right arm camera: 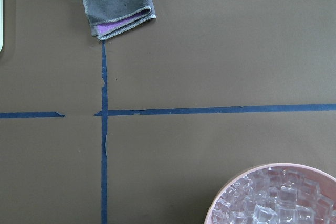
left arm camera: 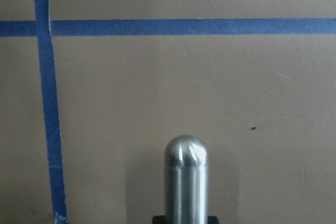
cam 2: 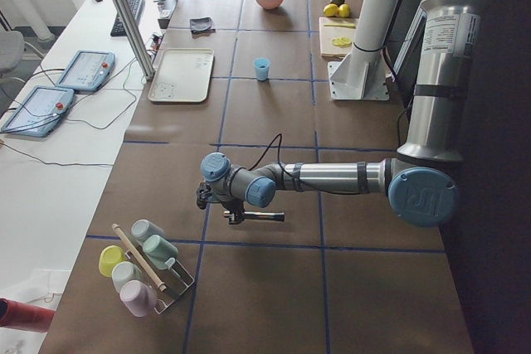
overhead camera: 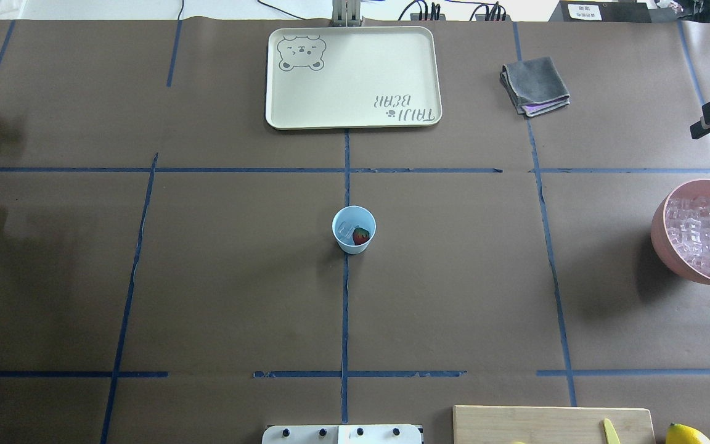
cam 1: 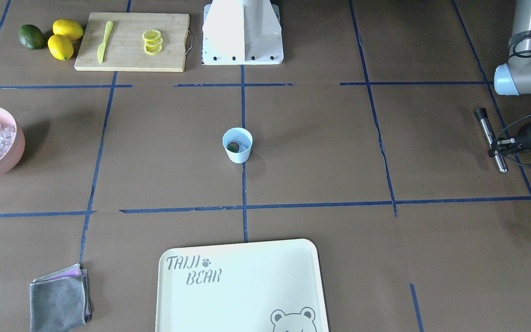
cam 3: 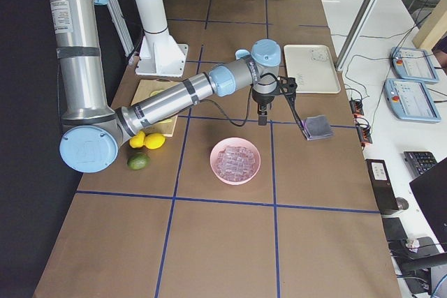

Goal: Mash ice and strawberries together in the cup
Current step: 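Lower the pestle onto the table with the left gripper and release it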

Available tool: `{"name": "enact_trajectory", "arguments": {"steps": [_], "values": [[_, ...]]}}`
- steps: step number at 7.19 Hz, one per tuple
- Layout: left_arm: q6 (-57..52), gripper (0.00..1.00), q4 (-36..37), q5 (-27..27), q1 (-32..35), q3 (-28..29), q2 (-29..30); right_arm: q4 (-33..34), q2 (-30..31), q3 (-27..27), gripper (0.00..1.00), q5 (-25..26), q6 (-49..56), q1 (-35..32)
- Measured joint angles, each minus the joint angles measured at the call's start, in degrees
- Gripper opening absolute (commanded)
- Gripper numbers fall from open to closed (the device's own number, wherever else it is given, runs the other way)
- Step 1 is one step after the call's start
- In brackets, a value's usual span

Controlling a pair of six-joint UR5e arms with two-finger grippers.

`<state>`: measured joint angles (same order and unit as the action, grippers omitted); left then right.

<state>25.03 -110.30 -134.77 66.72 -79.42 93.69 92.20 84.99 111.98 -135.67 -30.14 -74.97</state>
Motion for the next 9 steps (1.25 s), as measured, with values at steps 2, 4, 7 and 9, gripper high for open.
{"name": "enact_trajectory", "arguments": {"steps": [2, 4, 7, 9], "values": [[-0.06, 0.04, 0.0, 0.09, -0.06, -0.01, -0.02, 0.0, 0.0, 0.0, 1.0, -0.03, 0.0, 0.0], [-0.07, 0.18, -0.02, 0.65, -0.09, 0.05, -0.13, 0.0, 0.0, 0.0, 1.0, -0.03, 0.0, 0.0], [-0.03, 0.72, -0.02, 2.33, -0.09, 0.06, -0.17, 0.0, -0.05, 0.05, 1.0, -0.04, 0.0, 0.0], [-0.01, 0.92, -0.08, 2.48, -0.1, 0.06, -0.18, 0.0, -0.08, 0.07, 1.0, -0.04, 0.0, 0.0]]}}
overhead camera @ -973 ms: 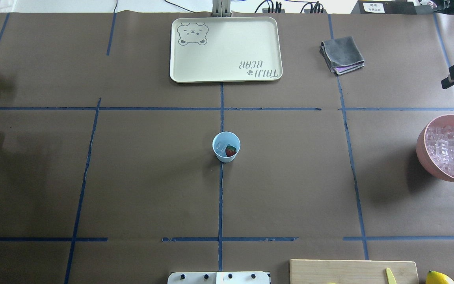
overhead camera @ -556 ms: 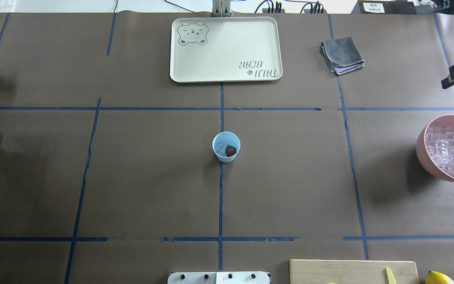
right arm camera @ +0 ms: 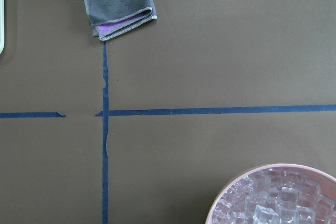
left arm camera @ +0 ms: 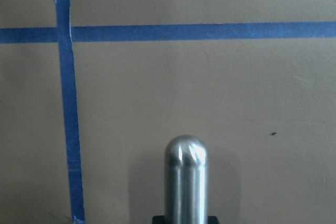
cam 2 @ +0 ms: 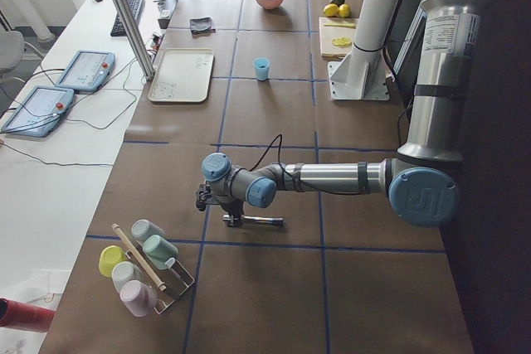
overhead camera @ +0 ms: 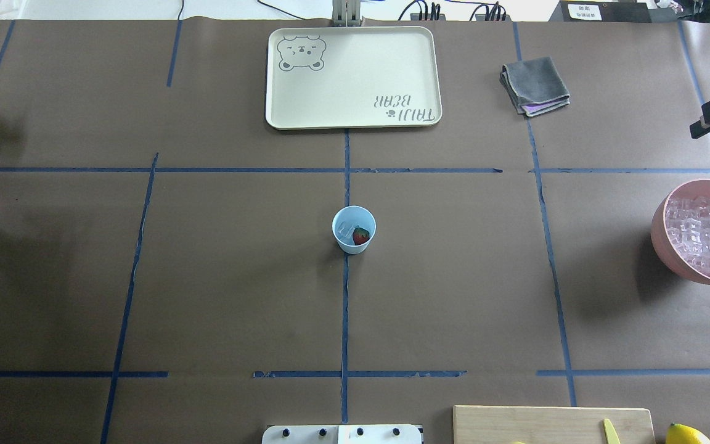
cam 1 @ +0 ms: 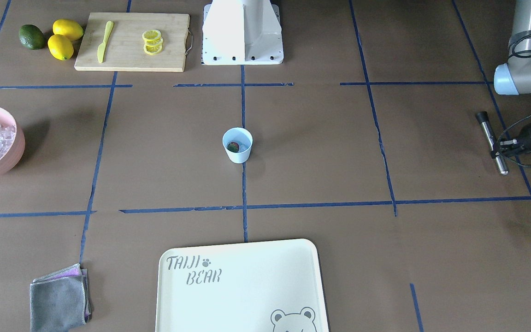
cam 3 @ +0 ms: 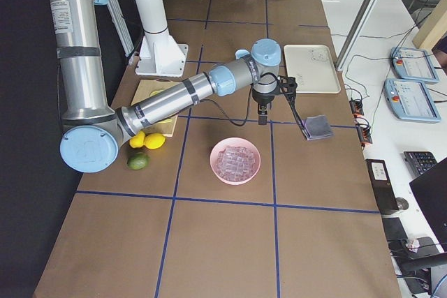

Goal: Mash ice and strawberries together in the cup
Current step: 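Lower the pestle onto the table with the left gripper and release it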

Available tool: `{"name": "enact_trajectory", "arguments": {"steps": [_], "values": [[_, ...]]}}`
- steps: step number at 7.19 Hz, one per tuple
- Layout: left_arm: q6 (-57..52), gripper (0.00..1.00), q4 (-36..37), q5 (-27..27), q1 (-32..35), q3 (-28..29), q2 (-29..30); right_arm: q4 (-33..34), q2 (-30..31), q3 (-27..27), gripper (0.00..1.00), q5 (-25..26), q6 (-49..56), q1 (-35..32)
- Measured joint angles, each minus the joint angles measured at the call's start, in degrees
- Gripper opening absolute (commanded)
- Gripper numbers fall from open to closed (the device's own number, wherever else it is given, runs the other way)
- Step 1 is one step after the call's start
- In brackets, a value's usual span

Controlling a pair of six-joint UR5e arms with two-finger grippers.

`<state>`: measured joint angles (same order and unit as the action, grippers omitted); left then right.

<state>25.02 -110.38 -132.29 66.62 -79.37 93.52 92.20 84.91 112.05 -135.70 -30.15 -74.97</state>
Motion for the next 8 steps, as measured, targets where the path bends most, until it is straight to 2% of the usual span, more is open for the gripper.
{"name": "enact_trajectory", "arguments": {"steps": [2, 3, 6, 8], "values": [[0.02, 0.92, -0.01, 0.0, 0.0, -0.06, 0.0, 0.05, -0.01, 0.01, 1.0, 0.0, 0.0, 0.0], [0.02, 1.0, -0.01, -0.06, 0.01, -0.4, 0.0, 0.08, -0.01, 0.01, 1.0, 0.0, 0.0, 0.0], [0.03, 1.0, 0.04, -0.97, 0.33, -6.61, -0.4, 1.2, 0.0, -0.33, 1.0, -0.19, 1.42, -0.99], [-3.5, 1.0, 0.1, -3.97, 4.11, -9.17, -0.42, 4.26, 0.75, -2.44, 1.0, -0.03, 10.03, -3.71]]}}
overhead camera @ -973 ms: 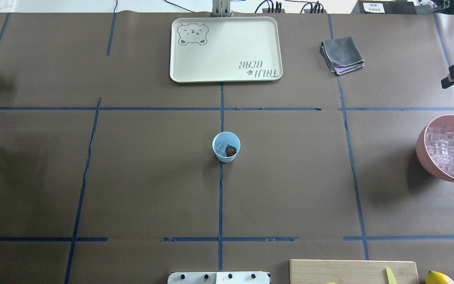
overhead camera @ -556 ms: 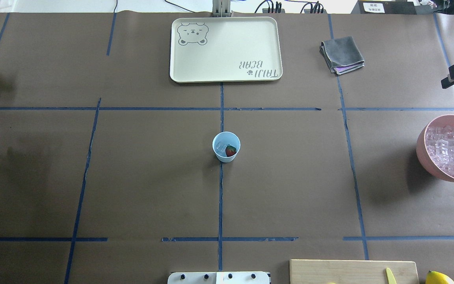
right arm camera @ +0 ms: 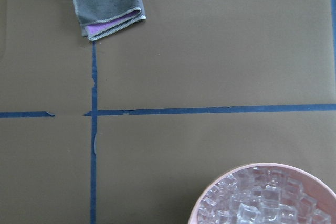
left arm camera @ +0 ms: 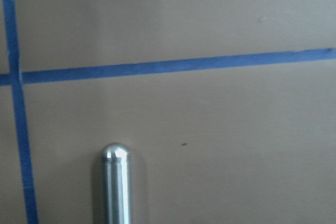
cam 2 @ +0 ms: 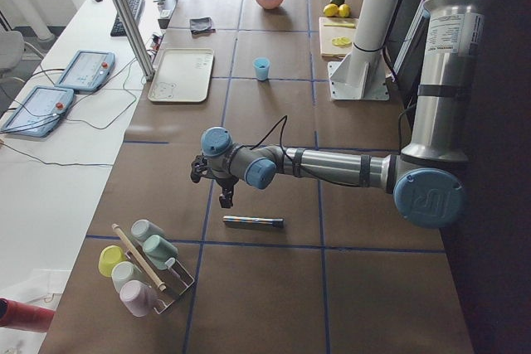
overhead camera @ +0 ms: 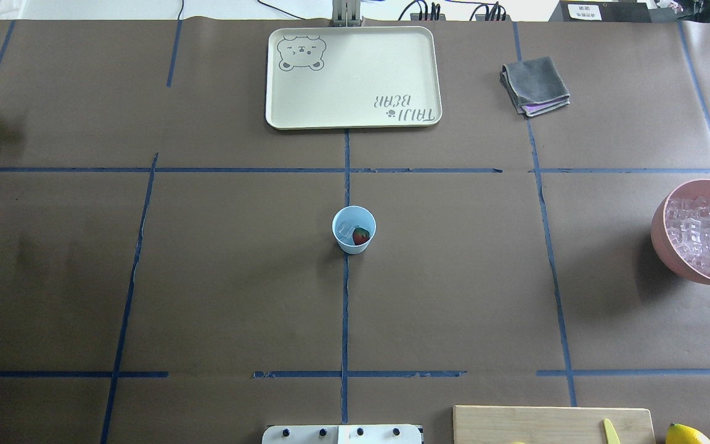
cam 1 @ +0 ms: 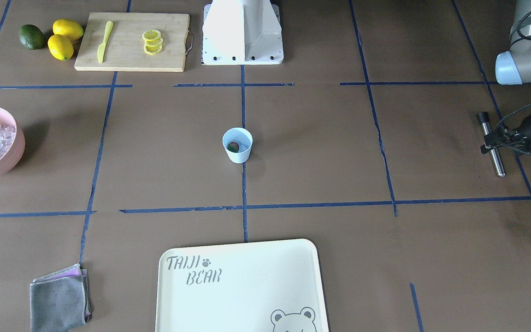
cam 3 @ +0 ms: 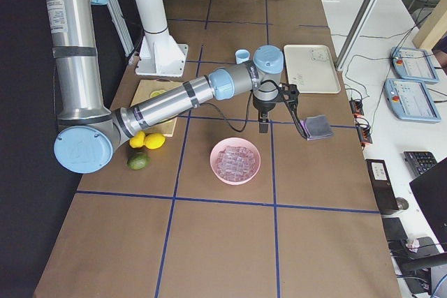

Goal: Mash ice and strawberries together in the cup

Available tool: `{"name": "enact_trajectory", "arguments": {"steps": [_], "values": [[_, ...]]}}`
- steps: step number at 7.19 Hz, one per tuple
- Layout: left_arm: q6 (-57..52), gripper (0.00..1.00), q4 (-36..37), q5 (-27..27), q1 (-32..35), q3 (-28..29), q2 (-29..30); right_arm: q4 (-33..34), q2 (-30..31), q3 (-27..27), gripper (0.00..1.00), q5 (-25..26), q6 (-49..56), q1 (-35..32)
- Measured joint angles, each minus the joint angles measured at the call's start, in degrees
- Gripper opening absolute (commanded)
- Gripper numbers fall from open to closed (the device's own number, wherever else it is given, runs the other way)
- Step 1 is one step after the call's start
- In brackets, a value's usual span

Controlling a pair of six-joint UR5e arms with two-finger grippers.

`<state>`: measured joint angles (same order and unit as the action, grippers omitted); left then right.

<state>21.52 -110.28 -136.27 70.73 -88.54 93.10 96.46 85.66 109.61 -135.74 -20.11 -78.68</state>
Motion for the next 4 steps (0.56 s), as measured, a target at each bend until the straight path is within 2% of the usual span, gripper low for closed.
{"name": "enact_trajectory", "arguments": {"steps": [2, 4], "values": [[-10.49, 1.0, 3.11, -1.74, 7.03, -0.22, -1.42, 3.5, 0.36, -3.75, 1.0, 0.47, 11.35, -3.11], [-17.29, 1.0, 11.38, -2.01, 12.47, -1.3, -1.93, 4.33, 0.71, -7.77, 1.0, 0.53, 18.35, -5.44]]}}
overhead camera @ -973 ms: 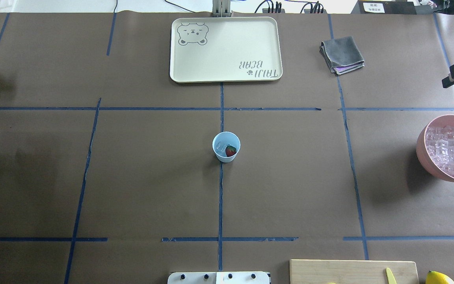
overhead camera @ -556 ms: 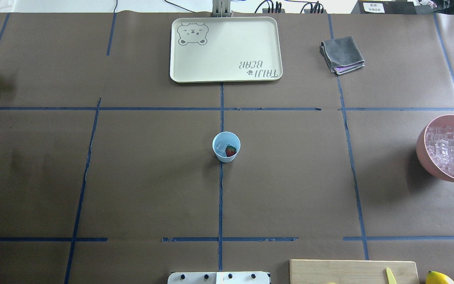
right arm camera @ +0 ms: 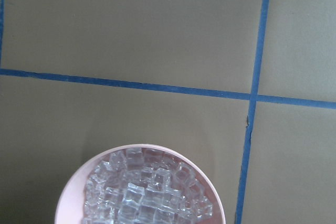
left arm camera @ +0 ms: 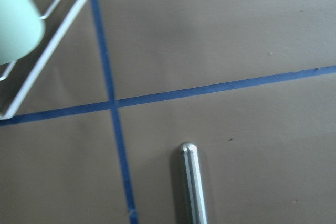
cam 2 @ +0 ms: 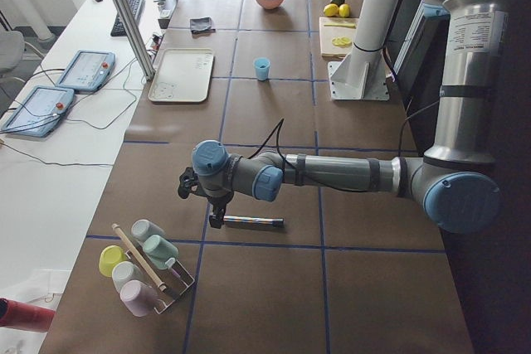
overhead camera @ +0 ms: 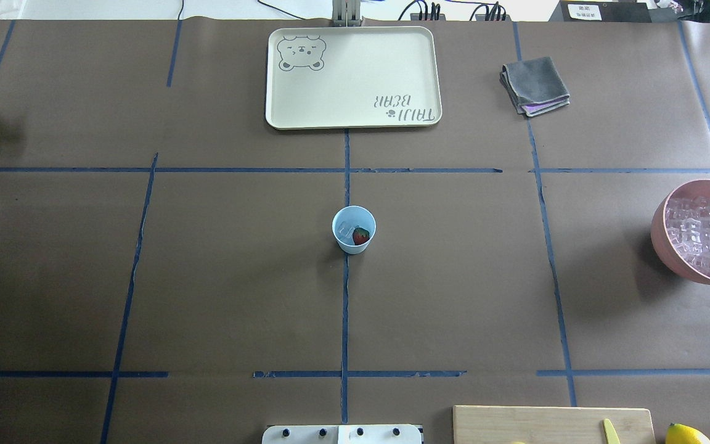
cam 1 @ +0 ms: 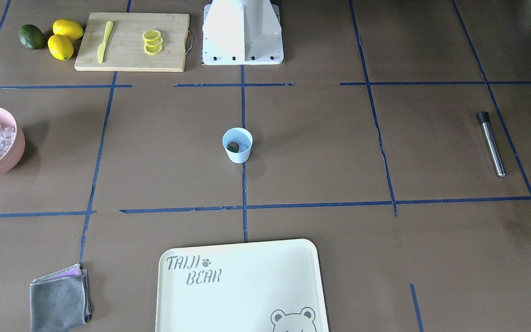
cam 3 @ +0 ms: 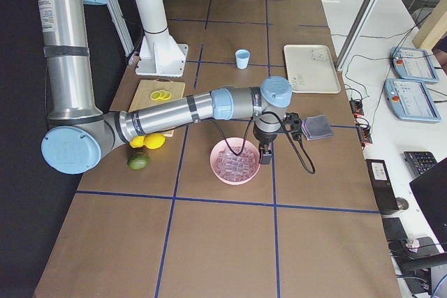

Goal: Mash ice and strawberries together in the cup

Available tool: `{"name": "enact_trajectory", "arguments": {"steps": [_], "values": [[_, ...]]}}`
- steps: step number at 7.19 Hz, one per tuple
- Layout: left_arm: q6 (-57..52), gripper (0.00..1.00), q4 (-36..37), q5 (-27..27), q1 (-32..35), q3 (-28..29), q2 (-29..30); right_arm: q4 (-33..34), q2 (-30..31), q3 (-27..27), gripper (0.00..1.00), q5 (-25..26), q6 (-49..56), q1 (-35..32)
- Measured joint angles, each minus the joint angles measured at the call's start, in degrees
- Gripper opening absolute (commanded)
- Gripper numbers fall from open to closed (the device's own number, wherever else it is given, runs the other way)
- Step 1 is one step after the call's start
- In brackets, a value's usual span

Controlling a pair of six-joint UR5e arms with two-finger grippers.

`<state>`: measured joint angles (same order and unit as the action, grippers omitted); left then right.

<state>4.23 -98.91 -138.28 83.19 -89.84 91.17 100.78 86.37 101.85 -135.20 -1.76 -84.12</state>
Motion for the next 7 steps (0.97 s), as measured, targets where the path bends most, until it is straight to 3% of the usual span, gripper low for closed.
{"name": "enact_trajectory", "arguments": {"steps": [2, 5, 7], "values": [[-7.54, 1.0, 8.21, 0.43, 3.81, -1.66, -0.02, 0.09, 0.18, -2.68, 1.0, -0.05, 4.1, -1.07], [-12.13, 1.0, 19.52, 3.76, 6.04, -11.21, -2.64, -0.04, 0.4, -3.41, 1.0, 0.43, 4.95, -1.34], [-12.44, 1.0, 21.58, 6.26, 5.92, -15.07, -6.61, -0.22, 1.54, -3.33, 1.0, 0.55, 4.76, -1.52]]}}
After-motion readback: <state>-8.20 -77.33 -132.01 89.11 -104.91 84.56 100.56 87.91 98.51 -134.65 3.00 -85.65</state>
